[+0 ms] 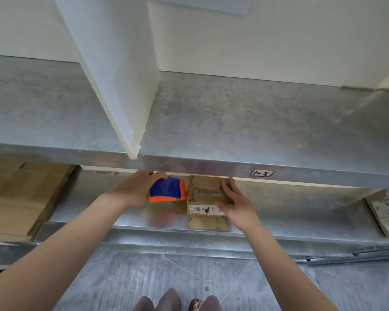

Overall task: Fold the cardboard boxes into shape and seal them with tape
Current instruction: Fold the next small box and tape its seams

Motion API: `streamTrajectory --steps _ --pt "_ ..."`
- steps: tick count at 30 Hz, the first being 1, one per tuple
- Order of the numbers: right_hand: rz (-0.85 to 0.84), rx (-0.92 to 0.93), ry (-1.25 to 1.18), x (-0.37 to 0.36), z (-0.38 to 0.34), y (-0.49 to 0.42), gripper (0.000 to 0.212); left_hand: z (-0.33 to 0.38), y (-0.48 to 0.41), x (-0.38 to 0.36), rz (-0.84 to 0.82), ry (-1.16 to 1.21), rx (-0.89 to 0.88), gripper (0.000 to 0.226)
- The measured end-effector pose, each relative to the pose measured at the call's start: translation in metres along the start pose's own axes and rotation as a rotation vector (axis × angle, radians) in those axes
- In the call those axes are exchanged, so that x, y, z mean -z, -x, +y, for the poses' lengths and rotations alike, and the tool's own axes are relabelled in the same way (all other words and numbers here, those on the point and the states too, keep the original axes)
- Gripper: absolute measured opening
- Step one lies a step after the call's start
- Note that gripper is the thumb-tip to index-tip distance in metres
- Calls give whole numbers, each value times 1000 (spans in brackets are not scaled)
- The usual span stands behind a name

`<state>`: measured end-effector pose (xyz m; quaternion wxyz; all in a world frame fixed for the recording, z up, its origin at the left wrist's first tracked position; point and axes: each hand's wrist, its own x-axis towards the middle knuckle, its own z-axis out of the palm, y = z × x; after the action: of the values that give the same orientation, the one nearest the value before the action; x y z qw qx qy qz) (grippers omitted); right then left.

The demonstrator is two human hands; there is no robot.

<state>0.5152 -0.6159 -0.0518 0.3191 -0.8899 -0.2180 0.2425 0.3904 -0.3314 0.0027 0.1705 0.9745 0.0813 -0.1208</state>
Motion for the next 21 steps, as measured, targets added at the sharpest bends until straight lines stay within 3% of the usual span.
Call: streamTrajectory --steps 5,13,17,21 --pt "6 -4 -4 0 -2 1 67 8 -6 1 3 -36 -37 55" --pt "2 -28 -15 2 -6 -2 67 5 -12 -14 26 -296 -70 62" --pt "15 -27 -32 4 -5 -5 67 -25 -2 -25 18 -108 25 65" --pt "24 -24 -52 4 -4 -3 68 -28 2 -33 25 -69 14 64"
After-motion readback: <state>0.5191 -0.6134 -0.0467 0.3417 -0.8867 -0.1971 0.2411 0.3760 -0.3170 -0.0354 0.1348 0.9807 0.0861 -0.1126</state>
